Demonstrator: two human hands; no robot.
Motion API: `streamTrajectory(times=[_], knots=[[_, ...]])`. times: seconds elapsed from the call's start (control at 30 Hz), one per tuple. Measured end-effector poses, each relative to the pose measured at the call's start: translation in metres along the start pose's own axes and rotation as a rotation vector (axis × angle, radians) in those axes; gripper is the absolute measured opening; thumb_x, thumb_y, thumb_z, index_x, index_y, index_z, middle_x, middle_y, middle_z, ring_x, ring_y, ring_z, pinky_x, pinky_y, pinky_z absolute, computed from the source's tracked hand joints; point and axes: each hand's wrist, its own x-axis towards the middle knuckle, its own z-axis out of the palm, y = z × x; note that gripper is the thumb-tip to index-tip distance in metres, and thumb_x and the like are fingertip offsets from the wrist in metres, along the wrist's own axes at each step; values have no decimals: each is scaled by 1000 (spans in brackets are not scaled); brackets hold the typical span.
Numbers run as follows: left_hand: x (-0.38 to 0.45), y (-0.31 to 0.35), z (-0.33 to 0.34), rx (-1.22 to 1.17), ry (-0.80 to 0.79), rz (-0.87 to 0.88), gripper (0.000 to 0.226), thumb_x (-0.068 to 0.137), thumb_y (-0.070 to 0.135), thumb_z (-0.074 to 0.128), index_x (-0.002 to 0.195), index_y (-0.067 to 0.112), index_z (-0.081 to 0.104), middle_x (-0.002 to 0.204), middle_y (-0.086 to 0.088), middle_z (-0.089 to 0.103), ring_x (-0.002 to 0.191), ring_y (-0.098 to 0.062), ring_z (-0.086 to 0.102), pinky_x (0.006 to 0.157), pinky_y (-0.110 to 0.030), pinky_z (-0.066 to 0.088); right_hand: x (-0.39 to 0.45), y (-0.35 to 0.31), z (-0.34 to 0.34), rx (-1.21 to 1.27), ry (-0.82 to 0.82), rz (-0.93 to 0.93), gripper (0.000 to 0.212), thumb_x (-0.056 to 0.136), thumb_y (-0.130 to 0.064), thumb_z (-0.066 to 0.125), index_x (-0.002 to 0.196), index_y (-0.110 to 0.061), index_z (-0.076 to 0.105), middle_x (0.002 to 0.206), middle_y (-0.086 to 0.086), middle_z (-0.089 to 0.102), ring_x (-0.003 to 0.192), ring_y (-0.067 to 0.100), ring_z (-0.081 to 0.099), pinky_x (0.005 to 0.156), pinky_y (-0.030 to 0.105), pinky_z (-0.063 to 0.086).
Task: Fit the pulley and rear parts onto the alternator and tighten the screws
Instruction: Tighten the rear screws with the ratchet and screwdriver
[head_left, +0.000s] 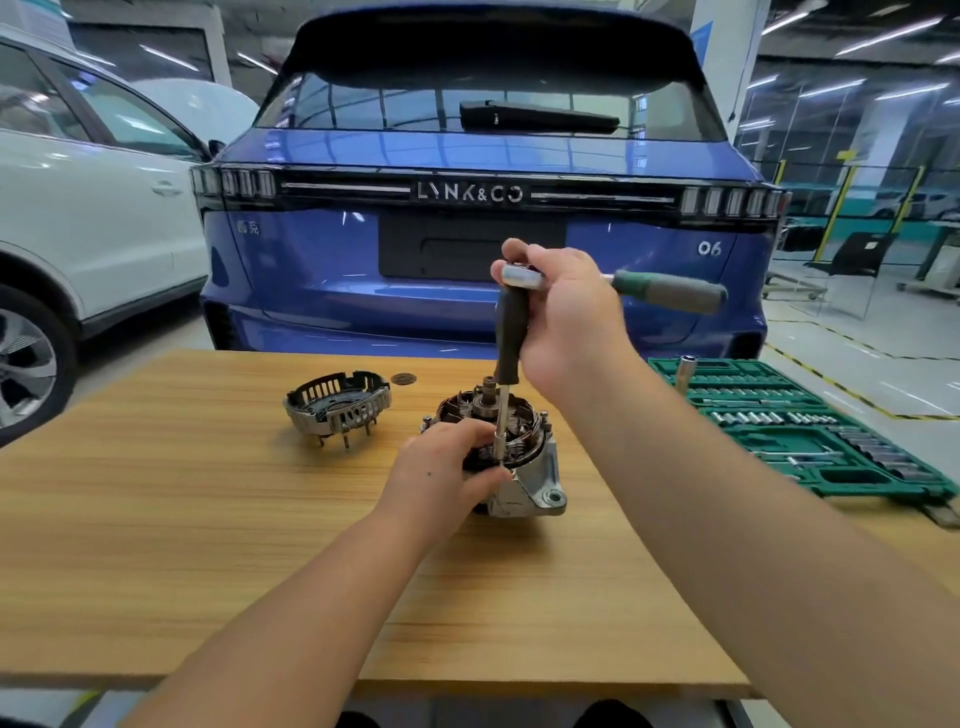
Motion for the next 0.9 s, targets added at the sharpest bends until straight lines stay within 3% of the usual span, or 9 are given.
streamTrajectory(times=[0.17,0.33,0.4,0.47,0.57,0.67,0.73,0.8,0.9], knots=[[0,2,-1,5,2,3,45,86,42,75,126,29,62,116,12,65,109,-9,57,101,-43,47,-7,13,-20,-1069,-261,-948,17,96,2,51,104,-5,64,111,7,62,98,18,59,83,31,48],[-2,8,-1,27,37,41,39,85,40,77,120,27,67,107,15,66,102,-9,58,95,-46,49,-15,-8,-7,-1621,-540,-918,41,104,-36,34,133,-18,58,116,2,54,103,22,52,80,36,43],[-2,9,-1,39,37,48,41,85,41,76,122,27,66,111,13,68,105,-9,60,96,-45,49,-16,-21,5,-1852,-499,-960,38,107,-44,31,109,-26,64,97,-3,56,90,21,54,68,34,41],[-2,10,-1,50,35,47,45,85,43,75,126,26,65,116,10,68,109,-8,60,98,-45,49,-11,-39,19,-1998,-377,-763,38,106,-41,35,78,-25,54,76,-4,53,68,20,52,55,31,34],[-2,10,0,60,31,36,46,85,44,74,126,27,64,116,12,68,110,-7,59,99,-44,49,2,-54,26,-1678,-298,-236,19,98,-21,51,81,-14,57,67,-2,59,55,14,59,51,30,48],[-2,11,0,70,38,16,45,85,46,74,125,28,64,116,12,68,109,-7,59,100,-44,47,-1,-42,15,-565,-265,290,13,99,-15,45,109,-10,50,67,2,69,72,19,72,87,45,54],[-2,9,0,81,42,10,47,85,48,73,126,28,63,117,11,68,110,-8,59,101,-43,47,1,-25,2,-98,-205,304,25,101,-20,44,123,-10,51,84,2,75,80,19,73,89,43,45],[-1,9,2,83,42,19,48,85,49,72,126,28,63,118,11,68,110,-9,60,101,-42,46,0,-10,-6,95,-187,203,22,101,-17,47,119,-12,58,93,2,74,86,17,69,86,36,45],[1,7,3,95,48,35,47,85,50,72,126,29,63,118,13,68,110,-8,60,100,-39,44,-4,8,-12,-203,-211,-323,12,100,-5,49,96,-16,52,102,5,72,100,23,69,89,33,50]])
